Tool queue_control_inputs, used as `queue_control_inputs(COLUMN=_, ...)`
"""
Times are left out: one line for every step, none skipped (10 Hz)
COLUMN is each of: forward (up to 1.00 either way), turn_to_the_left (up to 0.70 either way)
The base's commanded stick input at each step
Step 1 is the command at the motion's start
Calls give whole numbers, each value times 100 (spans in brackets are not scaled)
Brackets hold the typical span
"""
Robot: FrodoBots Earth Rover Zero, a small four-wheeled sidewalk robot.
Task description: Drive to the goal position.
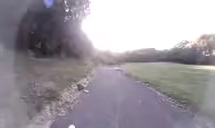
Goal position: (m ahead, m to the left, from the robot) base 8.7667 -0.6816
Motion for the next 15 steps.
queue_control_inputs(forward=70, turn_to_the_left=0)
queue_control_inputs(forward=70, turn_to_the_left=0)
queue_control_inputs(forward=70, turn_to_the_left=0)
queue_control_inputs(forward=70, turn_to_the_left=0)
queue_control_inputs(forward=70, turn_to_the_left=0)
queue_control_inputs(forward=70, turn_to_the_left=0)
queue_control_inputs(forward=70, turn_to_the_left=0)
queue_control_inputs(forward=70, turn_to_the_left=0)
queue_control_inputs(forward=70, turn_to_the_left=0)
queue_control_inputs(forward=70, turn_to_the_left=0)
queue_control_inputs(forward=70, turn_to_the_left=0)
queue_control_inputs(forward=70, turn_to_the_left=0)
queue_control_inputs(forward=70, turn_to_the_left=0)
queue_control_inputs(forward=70, turn_to_the_left=0)
queue_control_inputs(forward=70, turn_to_the_left=0)
